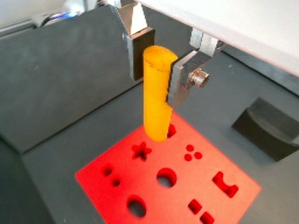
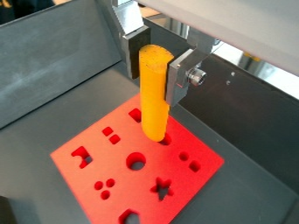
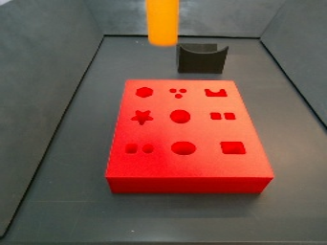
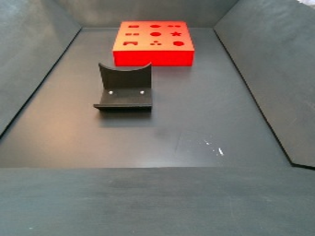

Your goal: Insert the oval object.

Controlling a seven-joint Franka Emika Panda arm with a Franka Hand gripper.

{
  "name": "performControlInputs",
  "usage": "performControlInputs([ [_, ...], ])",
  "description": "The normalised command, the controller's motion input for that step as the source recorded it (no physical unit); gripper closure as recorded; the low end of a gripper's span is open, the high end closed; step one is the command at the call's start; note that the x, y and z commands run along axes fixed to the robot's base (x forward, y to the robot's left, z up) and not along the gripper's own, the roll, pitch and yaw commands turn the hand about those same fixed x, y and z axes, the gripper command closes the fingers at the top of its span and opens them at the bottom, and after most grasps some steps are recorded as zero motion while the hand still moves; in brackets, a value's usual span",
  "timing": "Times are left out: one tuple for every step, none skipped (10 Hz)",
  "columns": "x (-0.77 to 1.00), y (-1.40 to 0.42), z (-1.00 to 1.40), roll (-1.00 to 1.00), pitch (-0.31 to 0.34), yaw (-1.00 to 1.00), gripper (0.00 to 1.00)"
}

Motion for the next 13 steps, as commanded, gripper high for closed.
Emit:
performControlInputs([
  [0.43,-0.33,-0.36,0.08,-0.019,0.38,1.0],
  [0.41,-0.21,-0.41,0.06,-0.043,0.43,1.0],
  [0.43,-0.11,-0.38,0.07,-0.043,0.52,1.0],
  [0.47,-0.01,-0.17,0.17,0.0,0.54,1.0],
  [0.53,0.0,-0.13,0.34,0.0,0.41,1.0],
  [0.52,-0.14,-0.31,0.3,0.0,0.4,1.0],
  [0.22,-0.19,-0.58,0.06,-0.027,0.29,1.0],
  [0.0,-0.1,-0.58,-0.08,-0.05,0.2,1.0],
  [-0.01,-0.07,-0.53,-0.22,-0.07,0.08,1.0],
  [-0.11,0.0,-0.29,-0.39,-0.121,0.0,1.0],
  [-0.09,0.0,-0.15,-0.46,-0.147,-0.01,1.0],
  [-0.03,0.0,-0.24,-0.41,-0.144,0.0,1.0],
  [0.0,-0.53,-0.64,0.02,-0.084,0.0,1.0],
])
